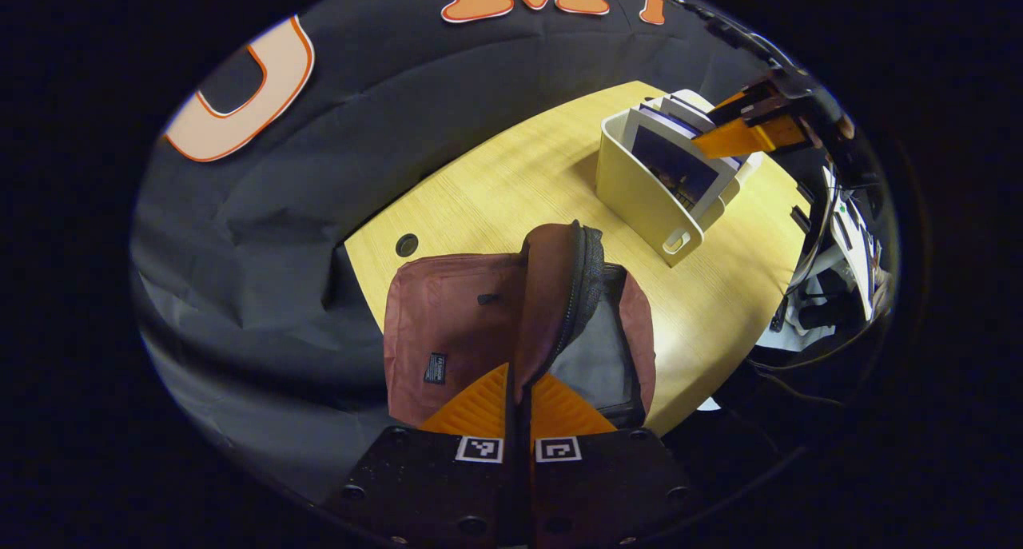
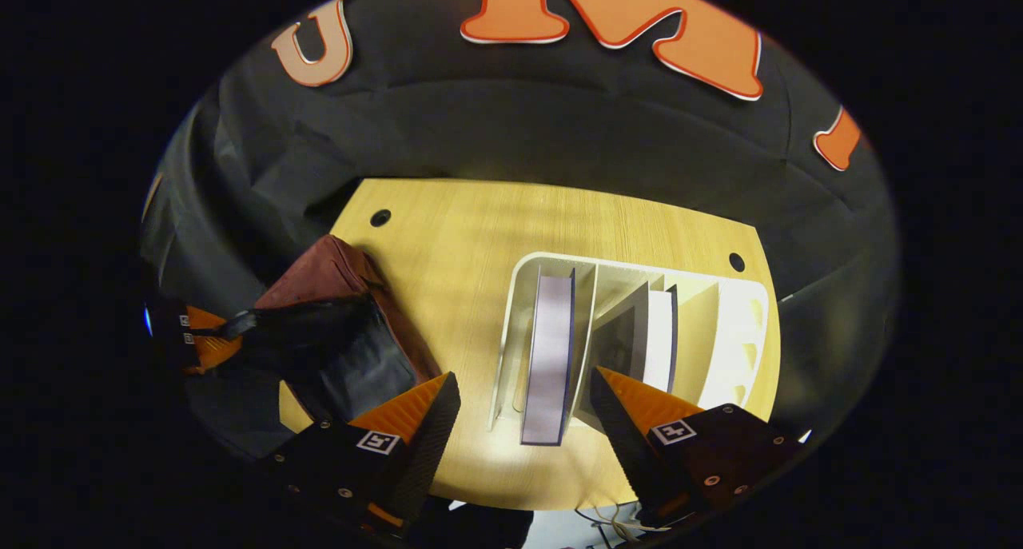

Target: Open the schoolbag, grab two books from the bookshelf and put them into the schoolbag.

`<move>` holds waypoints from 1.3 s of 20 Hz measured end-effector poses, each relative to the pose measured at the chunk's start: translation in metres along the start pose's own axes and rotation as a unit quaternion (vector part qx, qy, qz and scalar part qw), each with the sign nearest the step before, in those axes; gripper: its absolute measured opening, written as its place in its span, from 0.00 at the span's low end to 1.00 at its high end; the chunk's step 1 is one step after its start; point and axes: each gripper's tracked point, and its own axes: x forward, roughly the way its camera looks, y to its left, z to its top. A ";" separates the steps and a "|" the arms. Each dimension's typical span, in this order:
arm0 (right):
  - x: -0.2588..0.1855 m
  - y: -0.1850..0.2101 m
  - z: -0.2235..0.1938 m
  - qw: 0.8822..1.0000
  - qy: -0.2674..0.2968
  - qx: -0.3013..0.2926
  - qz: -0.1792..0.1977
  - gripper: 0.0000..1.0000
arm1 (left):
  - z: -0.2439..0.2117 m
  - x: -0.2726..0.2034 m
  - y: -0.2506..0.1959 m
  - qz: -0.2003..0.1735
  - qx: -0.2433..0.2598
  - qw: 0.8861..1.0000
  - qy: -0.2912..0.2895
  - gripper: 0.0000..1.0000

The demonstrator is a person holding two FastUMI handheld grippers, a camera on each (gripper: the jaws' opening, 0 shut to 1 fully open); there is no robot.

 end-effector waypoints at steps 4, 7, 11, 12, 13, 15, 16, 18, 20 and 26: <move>0.032 -0.003 -0.005 0.998 0.065 0.009 -0.008 0.89 | -0.002 -0.003 0.006 -0.001 0.014 1.000 0.001 0.01; 0.051 -0.006 -0.009 0.995 0.098 0.004 -0.023 0.81 | -0.005 -0.005 0.005 -0.006 0.015 1.000 0.000 0.01; 0.068 -0.009 -0.013 0.991 0.125 0.000 -0.040 0.68 | -0.004 -0.002 0.006 -0.009 0.015 1.000 0.000 0.01; 0.071 -0.008 -0.012 0.991 0.130 0.002 -0.042 0.62 | -0.003 -0.003 0.005 -0.010 0.016 1.000 0.000 0.01; 0.074 -0.007 -0.013 0.990 0.135 0.003 -0.045 0.59 | -0.002 -0.002 0.004 -0.010 0.018 1.000 -0.001 0.01; 0.079 -0.008 -0.015 0.988 0.145 0.009 -0.051 0.49 | -0.003 -0.001 0.004 -0.012 0.017 1.000 -0.001 0.01; 0.081 -0.006 -0.015 0.987 0.149 0.014 -0.050 0.42 | -0.003 -0.001 0.004 -0.012 0.018 1.000 0.000 0.01; 0.082 -0.006 -0.014 0.987 0.154 0.014 -0.050 0.48 | -0.002 0.001 0.003 -0.015 0.015 1.000 -0.001 0.01; 0.081 -0.007 -0.016 0.986 0.158 0.017 -0.048 0.38 | -0.004 0.001 0.003 -0.016 0.014 1.000 -0.003 0.01; 0.043 -0.009 -0.007 0.991 0.129 0.015 -0.035 0.37 | -0.004 0.004 0.004 -0.016 0.010 1.000 -0.009 0.01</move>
